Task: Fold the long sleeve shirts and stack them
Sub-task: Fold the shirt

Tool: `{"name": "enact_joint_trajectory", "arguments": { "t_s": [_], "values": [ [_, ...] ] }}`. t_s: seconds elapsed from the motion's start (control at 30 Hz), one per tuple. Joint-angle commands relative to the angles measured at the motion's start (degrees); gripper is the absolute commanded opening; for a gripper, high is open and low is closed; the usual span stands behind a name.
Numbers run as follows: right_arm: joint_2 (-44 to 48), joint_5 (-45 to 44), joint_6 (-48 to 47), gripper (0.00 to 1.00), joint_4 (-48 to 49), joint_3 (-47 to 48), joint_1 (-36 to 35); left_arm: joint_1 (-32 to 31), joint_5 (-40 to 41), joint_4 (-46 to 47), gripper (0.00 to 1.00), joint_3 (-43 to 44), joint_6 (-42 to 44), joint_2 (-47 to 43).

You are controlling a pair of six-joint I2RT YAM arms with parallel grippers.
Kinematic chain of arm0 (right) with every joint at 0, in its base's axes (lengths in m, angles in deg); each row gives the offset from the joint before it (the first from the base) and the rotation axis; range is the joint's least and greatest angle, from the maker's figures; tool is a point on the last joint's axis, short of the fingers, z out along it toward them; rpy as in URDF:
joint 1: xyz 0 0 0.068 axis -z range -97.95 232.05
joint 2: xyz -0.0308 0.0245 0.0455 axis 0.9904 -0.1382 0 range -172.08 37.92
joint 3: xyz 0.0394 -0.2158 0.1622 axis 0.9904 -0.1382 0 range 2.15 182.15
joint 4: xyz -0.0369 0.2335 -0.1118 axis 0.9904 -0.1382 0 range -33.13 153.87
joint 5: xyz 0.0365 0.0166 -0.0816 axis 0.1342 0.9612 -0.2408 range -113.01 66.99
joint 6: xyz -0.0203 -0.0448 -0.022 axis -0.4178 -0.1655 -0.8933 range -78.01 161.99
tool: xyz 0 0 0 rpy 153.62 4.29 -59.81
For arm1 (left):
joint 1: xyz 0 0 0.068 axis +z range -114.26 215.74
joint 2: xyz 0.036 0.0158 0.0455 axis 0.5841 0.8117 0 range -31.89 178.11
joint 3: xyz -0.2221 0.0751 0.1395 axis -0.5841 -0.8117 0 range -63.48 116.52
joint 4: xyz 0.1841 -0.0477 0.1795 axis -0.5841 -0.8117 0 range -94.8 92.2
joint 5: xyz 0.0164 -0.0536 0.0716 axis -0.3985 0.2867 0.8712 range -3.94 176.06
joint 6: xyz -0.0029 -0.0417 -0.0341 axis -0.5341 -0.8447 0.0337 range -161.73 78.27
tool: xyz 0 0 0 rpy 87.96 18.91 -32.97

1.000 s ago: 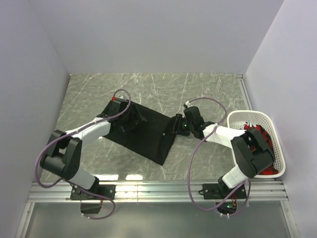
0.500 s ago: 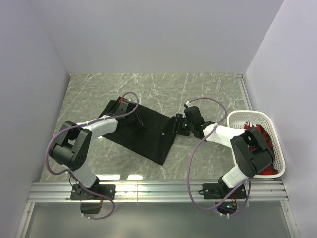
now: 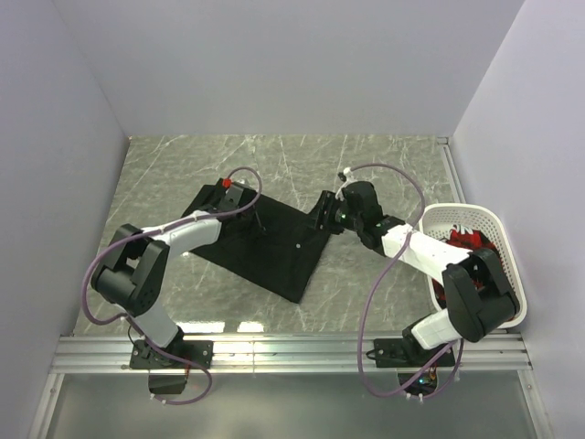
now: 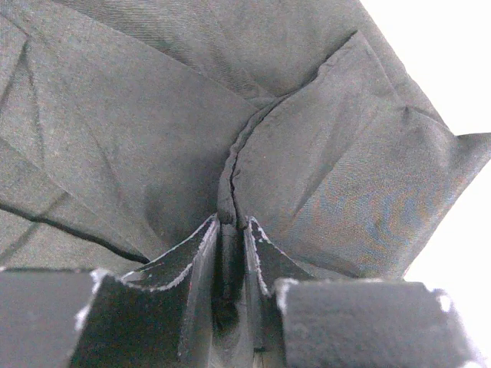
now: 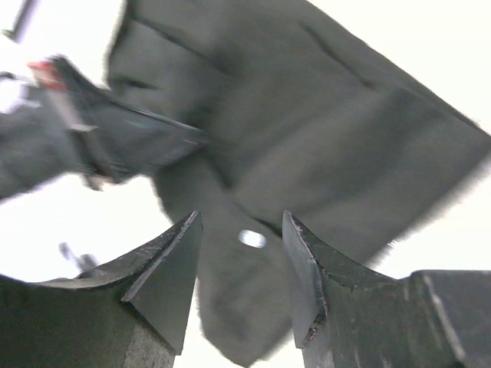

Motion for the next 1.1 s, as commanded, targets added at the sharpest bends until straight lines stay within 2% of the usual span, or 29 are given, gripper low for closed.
{"name": "enact_joint_trajectory", "arguments": {
  "t_s": [0.0,0.17,0.4,0.57,0.67,0.73,0.77,0.87,0.9,0.97,1.07],
  "values": [
    [-3.0,7.0,5.9,0.54,8.7,2.8,0.2,-1.3,3.6,-0.4,0.24,0.6,0.4,-3.0],
    [-11.6,10.3,13.7,0.54,19.4,1.0,0.2,-2.8,6.4,-0.9,0.25,-0.7,-1.9,-4.0],
    [-23.0,11.0,19.3,0.54,27.8,-4.9,1.5,-3.3,11.7,-1.3,0.22,-4.8,-6.9,-6.5],
    [-26.9,12.6,20.1,0.54,30.2,-6.4,3.2,-3.3,12.3,-1.4,0.22,-5.5,-7.6,-5.8],
    [-25.8,13.4,19.0,0.54,28.6,-5.6,3.2,-3.3,12.1,-2.4,0.29,-4.1,-7.0,-5.4],
    [-24.4,13.2,17.0,0.54,24.6,-4.6,3.2,-3.4,12.3,-2.9,0.41,-2.8,-6.4,-6.2],
    [-22.6,13.2,16.0,0.54,23.3,-4.3,3.2,-3.2,11.9,-2.8,0.5,-2.2,-5.6,-7.1],
    [-18.1,13.2,12.0,0.54,18.6,-3.6,3.2,-3.3,10.2,-2.4,0.65,0.9,-3.0,-7.9],
    [-16.9,13.0,9.6,0.54,17.2,-3.4,3.2,-3.2,9.7,-2.4,0.74,1.9,-2.4,-7.7],
    [-13.3,11.6,7.3,0.54,12.6,-2.4,3.2,-3.3,8.3,-1.9,0.84,4.9,-0.1,-6.1],
    [-9.1,8.4,2.9,0.55,6.8,-0.8,3.2,-3.3,6.8,-2.7,0.86,9.8,3.1,-1.9]
  ]
}}
